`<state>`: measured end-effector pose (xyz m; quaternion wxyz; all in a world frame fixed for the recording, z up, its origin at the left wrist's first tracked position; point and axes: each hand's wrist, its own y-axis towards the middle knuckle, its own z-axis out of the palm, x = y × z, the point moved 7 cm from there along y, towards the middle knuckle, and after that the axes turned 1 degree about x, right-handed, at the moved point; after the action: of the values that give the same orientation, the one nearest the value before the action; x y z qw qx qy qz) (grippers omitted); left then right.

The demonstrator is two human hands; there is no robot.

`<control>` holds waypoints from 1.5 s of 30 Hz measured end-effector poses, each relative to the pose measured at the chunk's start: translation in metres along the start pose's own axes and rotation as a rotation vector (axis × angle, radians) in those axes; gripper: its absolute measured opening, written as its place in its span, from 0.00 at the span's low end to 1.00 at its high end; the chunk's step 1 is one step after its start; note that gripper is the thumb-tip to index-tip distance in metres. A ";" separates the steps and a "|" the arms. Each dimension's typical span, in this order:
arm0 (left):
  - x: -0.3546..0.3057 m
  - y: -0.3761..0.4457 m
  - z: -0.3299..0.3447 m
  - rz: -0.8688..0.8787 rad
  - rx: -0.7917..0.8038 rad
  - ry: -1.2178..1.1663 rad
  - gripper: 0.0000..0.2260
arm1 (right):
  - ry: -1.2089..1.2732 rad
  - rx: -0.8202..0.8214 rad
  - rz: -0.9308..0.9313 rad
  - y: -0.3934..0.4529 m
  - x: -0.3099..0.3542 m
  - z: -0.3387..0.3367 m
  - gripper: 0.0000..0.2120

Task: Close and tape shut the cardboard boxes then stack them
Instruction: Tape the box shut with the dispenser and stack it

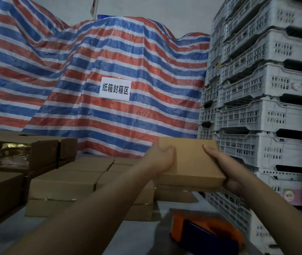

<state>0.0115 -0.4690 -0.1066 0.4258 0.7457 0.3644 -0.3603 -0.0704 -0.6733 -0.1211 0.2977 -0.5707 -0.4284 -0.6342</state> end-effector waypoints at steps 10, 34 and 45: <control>0.081 0.045 0.055 -0.002 0.118 0.761 0.18 | -0.166 0.008 0.404 0.069 -0.128 -0.019 0.16; 0.034 -0.012 0.009 0.411 -0.017 0.950 0.15 | -1.003 -0.345 -0.226 0.041 -0.026 0.030 0.13; 0.019 -0.121 -0.167 0.400 -0.252 1.002 0.17 | -0.505 0.090 -0.417 -0.068 0.019 0.230 0.15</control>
<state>-0.0442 -0.2700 -0.1050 0.3466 0.8238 0.4138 0.1730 -0.0250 -0.4366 -0.1202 0.0707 -0.5963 -0.6238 -0.5003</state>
